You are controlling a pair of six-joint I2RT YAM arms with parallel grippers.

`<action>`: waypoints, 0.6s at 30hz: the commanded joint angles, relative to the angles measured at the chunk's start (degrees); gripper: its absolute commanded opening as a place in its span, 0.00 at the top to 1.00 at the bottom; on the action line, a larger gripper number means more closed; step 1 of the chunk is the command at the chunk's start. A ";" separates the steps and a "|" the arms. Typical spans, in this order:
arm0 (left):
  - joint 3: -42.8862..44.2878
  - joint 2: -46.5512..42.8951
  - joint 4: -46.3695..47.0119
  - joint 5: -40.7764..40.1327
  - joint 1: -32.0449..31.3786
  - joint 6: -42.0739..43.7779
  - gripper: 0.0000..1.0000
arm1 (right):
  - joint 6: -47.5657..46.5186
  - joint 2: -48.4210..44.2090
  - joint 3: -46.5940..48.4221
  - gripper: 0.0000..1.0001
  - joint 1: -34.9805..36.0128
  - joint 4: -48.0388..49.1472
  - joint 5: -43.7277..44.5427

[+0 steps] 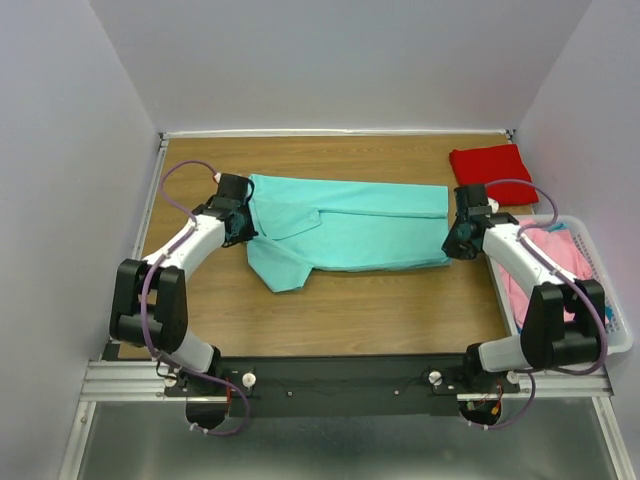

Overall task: Fold and stack the t-shirts
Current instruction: Fold the tshirt

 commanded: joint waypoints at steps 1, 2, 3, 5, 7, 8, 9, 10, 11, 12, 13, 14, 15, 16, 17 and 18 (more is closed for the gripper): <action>4.19 3.84 -1.07 1.91 1.94 2.03 1.00 | -2.99 3.30 4.89 0.99 -0.37 -0.82 3.65; 4.81 4.37 -1.07 2.17 1.95 2.20 1.00 | -3.35 3.92 5.68 0.99 -0.37 -0.82 4.09; 5.59 4.81 -1.16 2.26 2.38 2.38 1.00 | -3.79 5.49 7.17 0.99 -0.37 -0.82 4.44; 7.70 6.48 -1.25 2.61 2.73 2.55 1.00 | -4.49 6.99 8.58 0.99 -0.55 -0.82 5.23; 9.72 8.32 -1.60 3.05 2.91 2.73 1.00 | -4.84 9.28 10.60 0.99 -0.81 -0.73 5.76; 10.34 8.94 -1.51 3.32 3.00 2.73 1.00 | -5.11 9.90 11.31 0.99 -0.99 -0.73 5.85; 11.05 9.64 -1.68 3.49 3.09 2.90 1.00 | -5.11 11.47 12.01 0.99 -1.08 -0.73 5.94; 12.27 10.78 -1.69 3.67 3.26 2.91 1.00 | -5.20 12.18 13.32 0.99 -1.08 -0.64 6.02; 12.72 11.32 -1.77 3.67 3.26 2.91 1.00 | -5.37 12.80 14.03 0.99 -1.25 -0.55 6.03; 13.68 12.19 -1.60 3.76 3.44 2.91 1.00 | -5.29 14.19 15.34 0.99 -1.25 -0.47 6.11; 14.12 12.64 -1.60 3.85 3.44 2.82 1.00 | -5.28 14.82 15.36 0.99 -1.25 -0.38 6.37; 14.56 13.07 -1.60 3.76 3.53 2.91 1.00 | -5.37 15.43 16.23 0.99 -1.43 -0.29 6.64; 15.70 14.21 -1.86 3.76 3.79 2.91 1.00 | -5.46 16.40 16.67 0.99 -1.60 -0.03 6.99; 16.15 14.66 -1.95 3.67 3.79 2.99 1.00 | -5.55 16.93 17.11 0.99 -2.04 0.15 7.08; 16.50 15.10 -1.86 3.67 3.88 3.08 1.00 | -5.46 17.46 17.20 0.99 -2.13 0.41 6.99; 16.94 15.54 -2.04 3.67 3.97 3.17 1.00 | -5.46 17.72 17.29 0.99 -2.39 0.59 6.99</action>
